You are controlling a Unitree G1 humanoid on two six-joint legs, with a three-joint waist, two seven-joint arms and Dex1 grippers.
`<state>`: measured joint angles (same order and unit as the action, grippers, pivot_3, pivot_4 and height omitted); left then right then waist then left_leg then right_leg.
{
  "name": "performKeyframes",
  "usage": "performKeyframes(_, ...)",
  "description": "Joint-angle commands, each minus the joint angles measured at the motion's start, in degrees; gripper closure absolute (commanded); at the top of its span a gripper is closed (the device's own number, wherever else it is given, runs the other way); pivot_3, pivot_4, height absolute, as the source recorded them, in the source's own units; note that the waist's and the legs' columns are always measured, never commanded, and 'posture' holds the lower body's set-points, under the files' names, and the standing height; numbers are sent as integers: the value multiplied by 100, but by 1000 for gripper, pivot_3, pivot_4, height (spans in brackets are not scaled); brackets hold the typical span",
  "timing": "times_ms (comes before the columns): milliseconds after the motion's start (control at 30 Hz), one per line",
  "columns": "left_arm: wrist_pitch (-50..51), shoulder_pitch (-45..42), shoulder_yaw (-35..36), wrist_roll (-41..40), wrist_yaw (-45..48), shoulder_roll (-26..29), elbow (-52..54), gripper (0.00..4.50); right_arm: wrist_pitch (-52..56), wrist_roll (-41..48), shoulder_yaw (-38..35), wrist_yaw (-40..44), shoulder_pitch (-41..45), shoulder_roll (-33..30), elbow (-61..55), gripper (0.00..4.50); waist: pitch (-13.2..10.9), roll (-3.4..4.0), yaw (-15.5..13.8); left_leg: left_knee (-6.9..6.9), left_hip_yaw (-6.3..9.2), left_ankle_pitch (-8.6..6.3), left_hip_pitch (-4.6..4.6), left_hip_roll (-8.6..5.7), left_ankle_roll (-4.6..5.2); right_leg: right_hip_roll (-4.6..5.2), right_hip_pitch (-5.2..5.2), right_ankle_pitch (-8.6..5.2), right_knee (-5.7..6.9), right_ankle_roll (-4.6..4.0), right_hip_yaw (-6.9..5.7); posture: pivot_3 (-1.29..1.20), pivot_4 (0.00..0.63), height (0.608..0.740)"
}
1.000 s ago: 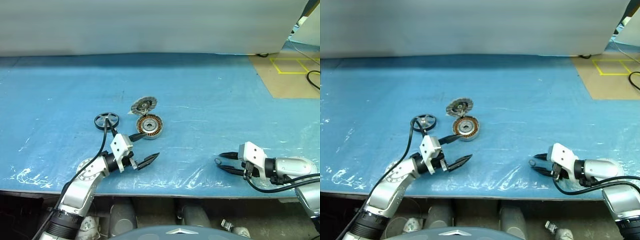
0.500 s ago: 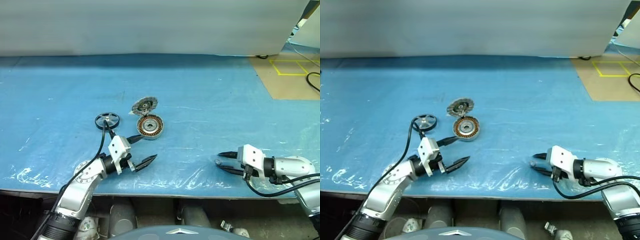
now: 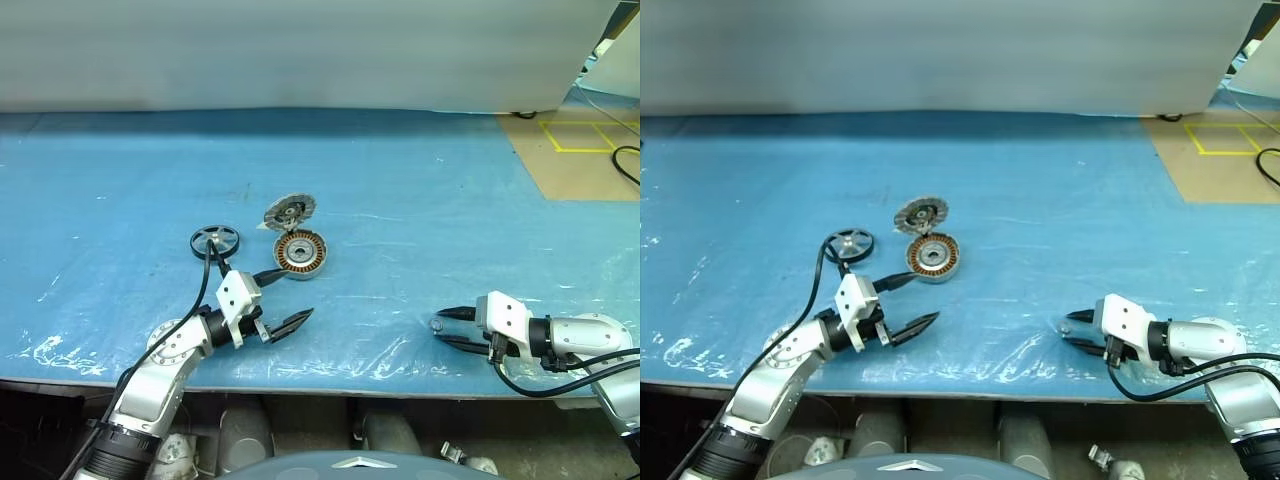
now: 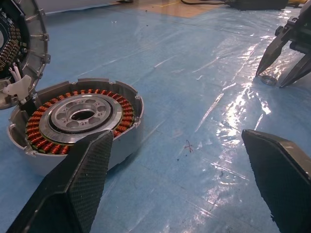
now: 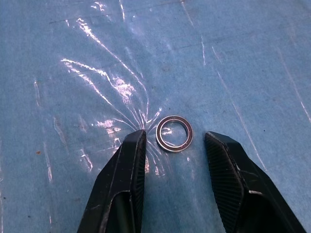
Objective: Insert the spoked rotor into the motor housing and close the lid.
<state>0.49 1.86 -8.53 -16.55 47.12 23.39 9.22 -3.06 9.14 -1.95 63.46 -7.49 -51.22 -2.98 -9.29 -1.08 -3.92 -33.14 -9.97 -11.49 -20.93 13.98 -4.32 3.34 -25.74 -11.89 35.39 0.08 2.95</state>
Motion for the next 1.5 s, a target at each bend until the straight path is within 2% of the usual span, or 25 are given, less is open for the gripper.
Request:
performKeyframes(33, -42, -8, 88, -31, -8, 35, 119, 0, 13, -164, 127, -23, -5, -27, 54, 2691, 0, 0, 0, 0, 0, 0, 0, 0, 0, 0, 0, 0, 0, 0, 0, 0, 150, 740)
performKeyframes(100, -36, -22, 87, -28, -12, 34, 123, 0, -62, -259, 167, -70, 48, -22, 123, 3054, 3, -5, 3, 0, 0, 0, 0, 0, 0, 0, 0, 0, 0, 0, 0, 0, 150, 740)
performKeyframes(167, -32, -58, 105, -33, -13, 41, 112, 0, -185, -364, 221, -111, 93, -30, 226, 3718, 8, -12, 9, 0, 0, 0, 2, 0, 0, 0, 1, 0, 0, 1, 1, 0, 150, 740)
performKeyframes(200, -34, -75, 116, -35, -12, 47, 104, 0, -250, -409, 243, -125, 115, -34, 268, 3841, 11, -16, 9, 0, 0, 0, 4, 0, 0, 0, 3, -1, 0, 1, 1, 0, 150, 740)
performKeyframes(367, -91, -133, 205, -36, 14, 93, -1, 0, -151, -322, 307, -181, 599, 95, 202, 3841, 15, -24, 23, 0, 0, -1, 41, 1, 0, 0, 40, -2, -7, 4, 0, 0, 150, 740)
performKeyframes(467, -133, -187, 295, -30, 30, 134, -49, 0, 764, 315, 367, -287, 1509, 676, -49, 3841, 13, -21, 150, 4, 1, -1, 69, 0, 0, -2, 45, -2, -14, 5, 2, 0, 150, 740)
performKeyframes(567, -118, -244, 418, -41, -18, 200, -2, 0, 1275, 551, 493, -381, 2375, 1222, -34, 3841, 15, -16, 173, 7, 3, 0, 74, -4, 0, -2, 41, -1, -6, 3, 2, 0, 150, 740)
performKeyframes(700, -39, -236, 649, -119, -107, 266, 100, 0, 1434, 184, 872, -589, 3304, 1764, 597, 3841, 16, -13, 138, 18, 4, 0, 73, -2, -2, -1, 33, 23, 2, -40, -9, 0, 150, 740)
performKeyframes(967, 68, 143, 885, -108, -232, 430, 343, 0, 1662, -162, 1445, -848, 4614, 2882, 2084, 3841, 13, -9, 147, 51, 5, 10, 60, 1, -20, 1, 28, 13, -21, -50, -31, 0, 150, 740)
performKeyframes(1133, 150, 362, 875, -51, -395, 399, 605, 0, 1643, -167, 1551, -630, 5004, 3181, 2668, 3841, 13, -8, 138, 48, 4, 10, 63, 3, -20, 2, 31, 13, -20, -52, -33, 0, 150, 740)
performKeyframes(1300, 196, 465, 870, -23, -471, 400, 706, 0, 1526, -191, 1743, -224, 5071, 3268, 2717, 3841, 12, -7, 142, 49, 4, 10, 63, 5, -20, 1, 31, 13, -19, -52, -33, 0, 150, 740)
performKeyframes(1500, 230, 464, 869, 10, -523, 428, 716, 0, 1193, -491, 1964, -329, 5160, 3593, 2958, 3841, 12, -7, 157, 47, 4, 9, 68, 9, -19, 0, 31, 13, -16, -53, -32, 0, 150, 740)
